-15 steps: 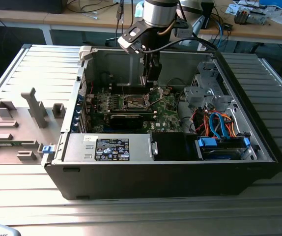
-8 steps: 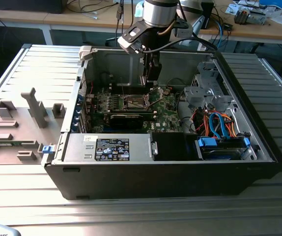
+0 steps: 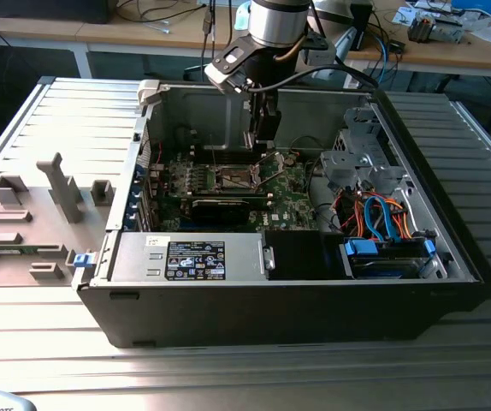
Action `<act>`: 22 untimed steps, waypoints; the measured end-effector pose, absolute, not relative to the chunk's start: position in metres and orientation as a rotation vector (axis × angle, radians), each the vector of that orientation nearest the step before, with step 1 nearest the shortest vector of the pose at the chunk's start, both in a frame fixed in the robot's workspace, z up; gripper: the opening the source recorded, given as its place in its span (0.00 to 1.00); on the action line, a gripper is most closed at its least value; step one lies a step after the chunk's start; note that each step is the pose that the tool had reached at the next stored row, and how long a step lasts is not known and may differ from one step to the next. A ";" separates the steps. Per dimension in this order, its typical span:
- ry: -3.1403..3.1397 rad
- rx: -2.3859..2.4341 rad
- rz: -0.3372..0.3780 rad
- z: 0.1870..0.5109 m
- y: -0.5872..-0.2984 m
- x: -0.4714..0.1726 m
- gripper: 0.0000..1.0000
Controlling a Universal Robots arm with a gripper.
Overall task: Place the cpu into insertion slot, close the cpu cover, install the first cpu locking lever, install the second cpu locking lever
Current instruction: 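Place the cpu into insertion slot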
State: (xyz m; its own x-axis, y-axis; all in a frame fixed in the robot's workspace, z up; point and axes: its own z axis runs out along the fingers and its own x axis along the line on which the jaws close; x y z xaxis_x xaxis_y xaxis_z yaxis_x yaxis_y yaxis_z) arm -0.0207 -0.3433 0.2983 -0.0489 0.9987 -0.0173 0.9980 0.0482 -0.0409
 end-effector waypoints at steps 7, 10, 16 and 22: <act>-2.255 -2.163 0.065 0.298 -0.343 -0.022 0.54; -2.255 -2.163 0.065 0.298 -0.343 -0.022 0.54; -2.255 -2.163 0.065 0.296 -0.343 -0.024 0.54; -2.255 -2.163 0.065 0.295 -0.343 -0.025 0.54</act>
